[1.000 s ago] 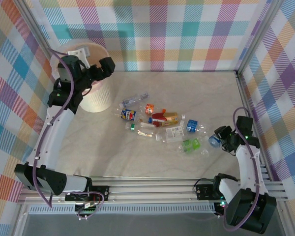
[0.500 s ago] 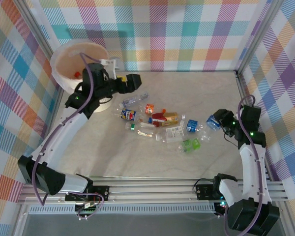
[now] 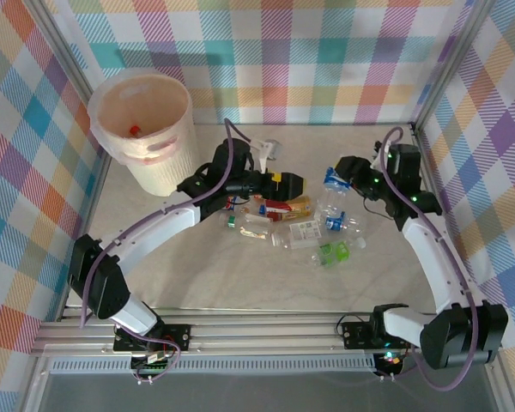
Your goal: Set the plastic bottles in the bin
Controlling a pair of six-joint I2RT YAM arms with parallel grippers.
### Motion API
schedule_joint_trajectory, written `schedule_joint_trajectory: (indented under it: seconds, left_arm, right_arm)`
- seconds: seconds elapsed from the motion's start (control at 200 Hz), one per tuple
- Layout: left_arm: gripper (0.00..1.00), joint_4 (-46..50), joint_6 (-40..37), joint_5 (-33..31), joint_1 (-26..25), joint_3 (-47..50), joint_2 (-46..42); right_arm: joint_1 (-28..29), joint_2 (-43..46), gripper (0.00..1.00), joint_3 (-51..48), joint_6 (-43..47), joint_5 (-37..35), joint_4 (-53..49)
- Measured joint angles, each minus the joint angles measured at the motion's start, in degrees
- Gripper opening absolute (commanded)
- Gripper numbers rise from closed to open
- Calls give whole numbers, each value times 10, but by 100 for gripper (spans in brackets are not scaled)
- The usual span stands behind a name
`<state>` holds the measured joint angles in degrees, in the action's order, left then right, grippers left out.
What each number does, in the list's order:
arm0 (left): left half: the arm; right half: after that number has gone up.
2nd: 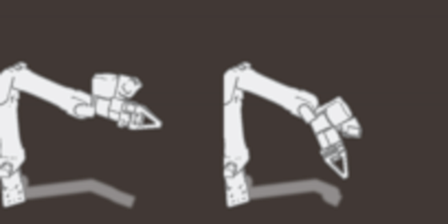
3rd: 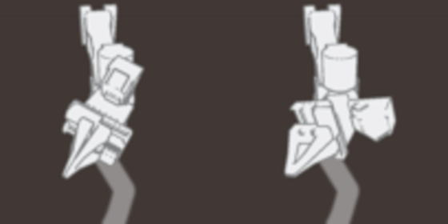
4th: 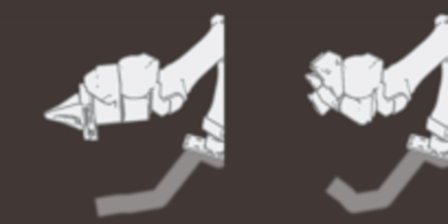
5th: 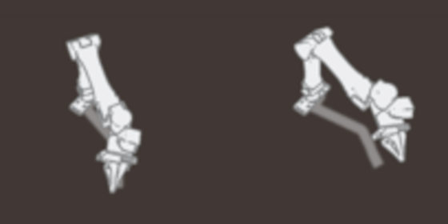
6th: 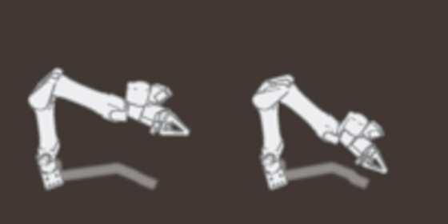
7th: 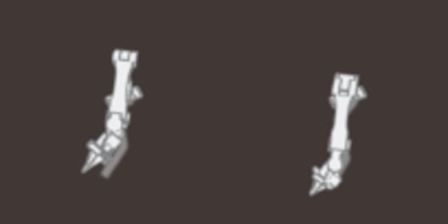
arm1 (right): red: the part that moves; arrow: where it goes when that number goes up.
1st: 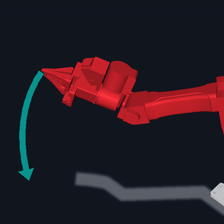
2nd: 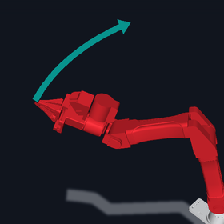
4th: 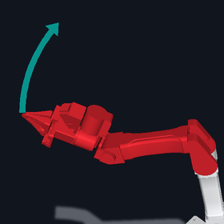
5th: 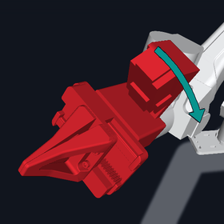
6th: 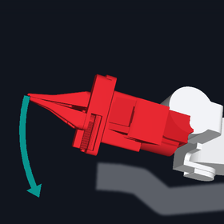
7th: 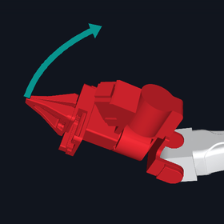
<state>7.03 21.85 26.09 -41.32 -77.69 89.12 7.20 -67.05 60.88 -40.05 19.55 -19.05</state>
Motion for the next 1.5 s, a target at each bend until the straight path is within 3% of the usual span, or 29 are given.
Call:
schedule_joint_trajectory:
  seconds: [0.41,0.575,0.755,0.945,1.035,1.22,1.5]
  left_arm:
    - [100,-40,-2,-2,-29,0,37]
    - [94,-42,-2,-12,-31,0,46]
    - [74,-43,1,-22,-31,0,46]
    - [47,-43,9,-43,-31,0,46]
    - [39,-43,10,-50,-31,0,46]
    - [37,-43,11,-65,-31,0,45]
    - [37,-19,0,-119,-28,7,18]
  right_arm:
    - [86,-60,49,42,-20,7,80]
    - [107,-71,50,48,-30,7,104]
    - [118,-74,54,53,-33,5,114]
    - [119,-75,59,54,-32,-2,121]
    - [119,-75,66,54,-33,-4,121]
    - [120,-75,100,61,-28,-11,104]
    - [120,-67,100,150,4,-56,24]
